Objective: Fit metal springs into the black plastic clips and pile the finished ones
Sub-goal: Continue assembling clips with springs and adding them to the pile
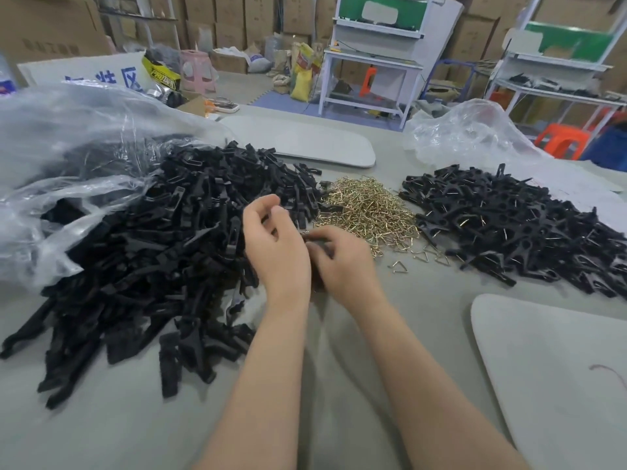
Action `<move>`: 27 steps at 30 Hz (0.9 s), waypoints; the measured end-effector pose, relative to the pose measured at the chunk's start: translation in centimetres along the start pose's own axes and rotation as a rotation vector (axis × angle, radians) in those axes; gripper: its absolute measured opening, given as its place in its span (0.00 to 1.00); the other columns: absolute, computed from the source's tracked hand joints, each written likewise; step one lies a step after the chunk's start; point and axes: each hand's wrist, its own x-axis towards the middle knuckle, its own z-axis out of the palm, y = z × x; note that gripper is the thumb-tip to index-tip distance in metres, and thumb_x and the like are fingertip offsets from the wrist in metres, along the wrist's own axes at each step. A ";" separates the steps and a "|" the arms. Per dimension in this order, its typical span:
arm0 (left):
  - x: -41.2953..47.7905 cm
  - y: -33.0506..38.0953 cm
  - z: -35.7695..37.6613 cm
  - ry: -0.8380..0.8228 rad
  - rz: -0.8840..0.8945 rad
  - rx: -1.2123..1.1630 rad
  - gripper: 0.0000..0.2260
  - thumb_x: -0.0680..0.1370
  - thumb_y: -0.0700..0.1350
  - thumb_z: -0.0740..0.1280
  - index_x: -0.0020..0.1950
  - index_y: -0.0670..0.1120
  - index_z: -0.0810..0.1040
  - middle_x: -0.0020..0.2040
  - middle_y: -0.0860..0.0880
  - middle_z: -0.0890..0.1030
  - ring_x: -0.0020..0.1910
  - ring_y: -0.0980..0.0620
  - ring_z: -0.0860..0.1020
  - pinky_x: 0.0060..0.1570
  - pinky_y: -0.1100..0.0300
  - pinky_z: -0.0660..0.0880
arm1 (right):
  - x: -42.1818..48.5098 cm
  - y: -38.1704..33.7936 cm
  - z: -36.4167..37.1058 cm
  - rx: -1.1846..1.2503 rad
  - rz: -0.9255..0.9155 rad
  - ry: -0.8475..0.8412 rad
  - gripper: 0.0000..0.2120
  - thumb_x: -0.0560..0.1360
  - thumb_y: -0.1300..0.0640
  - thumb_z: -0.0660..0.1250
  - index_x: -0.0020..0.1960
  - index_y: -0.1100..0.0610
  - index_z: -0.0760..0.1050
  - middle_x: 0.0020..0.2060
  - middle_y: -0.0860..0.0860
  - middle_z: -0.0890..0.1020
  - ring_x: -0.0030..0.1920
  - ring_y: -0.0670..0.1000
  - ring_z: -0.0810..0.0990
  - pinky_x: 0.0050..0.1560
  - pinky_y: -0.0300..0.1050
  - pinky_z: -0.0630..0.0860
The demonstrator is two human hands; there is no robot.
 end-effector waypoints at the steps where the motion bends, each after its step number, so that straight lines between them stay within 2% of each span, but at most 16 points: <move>1: -0.1 -0.1 0.1 -0.048 -0.034 0.037 0.07 0.80 0.40 0.59 0.51 0.49 0.74 0.49 0.55 0.78 0.52 0.52 0.78 0.53 0.60 0.75 | -0.2 0.4 -0.6 0.084 0.070 0.056 0.07 0.76 0.60 0.66 0.52 0.56 0.80 0.48 0.50 0.83 0.50 0.49 0.80 0.57 0.49 0.74; 3: -0.3 -0.3 0.0 -0.121 -0.080 0.112 0.07 0.80 0.41 0.59 0.48 0.54 0.73 0.49 0.55 0.79 0.52 0.53 0.79 0.54 0.57 0.75 | -0.6 1.3 -1.6 0.256 0.200 0.123 0.06 0.76 0.60 0.66 0.52 0.54 0.80 0.47 0.50 0.83 0.50 0.48 0.81 0.56 0.48 0.76; 4: -0.2 -0.4 -0.1 -0.144 -0.085 0.151 0.07 0.80 0.42 0.60 0.48 0.54 0.73 0.49 0.55 0.79 0.51 0.53 0.79 0.53 0.58 0.75 | -0.9 1.7 -2.0 0.366 0.255 0.143 0.06 0.76 0.61 0.66 0.51 0.53 0.79 0.45 0.50 0.83 0.47 0.47 0.82 0.53 0.47 0.78; 7: 0.1 -0.7 -0.6 -0.229 -0.022 0.396 0.05 0.79 0.43 0.62 0.51 0.52 0.75 0.49 0.53 0.79 0.47 0.59 0.76 0.45 0.71 0.71 | -1.3 2.6 -3.0 0.541 0.353 0.195 0.06 0.78 0.61 0.64 0.51 0.52 0.77 0.35 0.48 0.82 0.32 0.42 0.80 0.39 0.38 0.80; 8: 0.1 -1.0 -0.8 -0.278 0.030 0.570 0.05 0.78 0.45 0.63 0.53 0.52 0.75 0.51 0.52 0.78 0.49 0.58 0.75 0.46 0.69 0.70 | -1.3 2.7 -3.3 0.546 0.368 0.201 0.05 0.79 0.59 0.63 0.50 0.49 0.75 0.34 0.48 0.82 0.30 0.43 0.78 0.35 0.37 0.78; 9: 0.2 -1.2 -1.0 -0.343 0.078 0.772 0.08 0.77 0.47 0.64 0.56 0.52 0.75 0.55 0.51 0.77 0.54 0.53 0.74 0.51 0.63 0.70 | -1.2 2.8 -3.4 0.545 0.380 0.203 0.05 0.80 0.57 0.62 0.49 0.48 0.73 0.33 0.49 0.83 0.28 0.43 0.77 0.31 0.35 0.76; 11: 0.0 -1.4 -1.2 -0.491 0.103 1.142 0.14 0.76 0.52 0.66 0.61 0.55 0.75 0.63 0.50 0.72 0.63 0.45 0.67 0.61 0.51 0.64 | -1.0 2.9 -3.5 0.518 0.402 0.201 0.03 0.80 0.55 0.60 0.49 0.49 0.71 0.32 0.48 0.83 0.24 0.42 0.74 0.27 0.36 0.73; 13: -0.3 -1.3 -1.2 -0.580 0.081 1.302 0.15 0.76 0.54 0.66 0.63 0.56 0.74 0.67 0.49 0.68 0.66 0.43 0.62 0.63 0.49 0.60 | -0.9 3.1 -3.4 0.455 0.425 0.169 0.01 0.80 0.56 0.61 0.50 0.51 0.71 0.33 0.49 0.83 0.23 0.40 0.72 0.28 0.38 0.74; 16: -0.1 -1.3 -1.3 -0.581 0.113 1.320 0.13 0.79 0.47 0.63 0.63 0.55 0.75 0.67 0.50 0.69 0.65 0.43 0.64 0.63 0.49 0.61 | -0.9 3.2 -3.3 0.470 0.437 0.128 0.04 0.79 0.62 0.62 0.53 0.56 0.71 0.35 0.50 0.82 0.25 0.39 0.75 0.30 0.34 0.74; 19: 0.3 -1.2 -1.2 -0.507 0.142 1.265 0.12 0.80 0.44 0.62 0.62 0.52 0.77 0.64 0.48 0.72 0.62 0.43 0.69 0.61 0.50 0.65 | -1.0 2.8 -3.4 0.600 0.427 0.119 0.06 0.78 0.65 0.62 0.50 0.55 0.72 0.37 0.52 0.82 0.29 0.40 0.79 0.34 0.33 0.77; 24: 0.1 -0.6 -0.9 -0.366 0.213 0.796 0.11 0.81 0.49 0.59 0.57 0.48 0.79 0.53 0.49 0.79 0.49 0.50 0.76 0.51 0.56 0.72 | -1.0 2.0 -3.7 0.760 0.392 0.078 0.08 0.78 0.64 0.64 0.47 0.52 0.77 0.36 0.48 0.79 0.34 0.44 0.77 0.38 0.36 0.77; 27: -0.2 -0.6 -0.8 -0.361 0.161 0.694 0.12 0.82 0.51 0.58 0.53 0.49 0.78 0.44 0.50 0.82 0.44 0.48 0.79 0.47 0.54 0.76 | -0.9 1.5 -3.7 0.997 0.413 0.038 0.08 0.78 0.66 0.63 0.48 0.55 0.78 0.34 0.49 0.81 0.33 0.44 0.76 0.36 0.36 0.76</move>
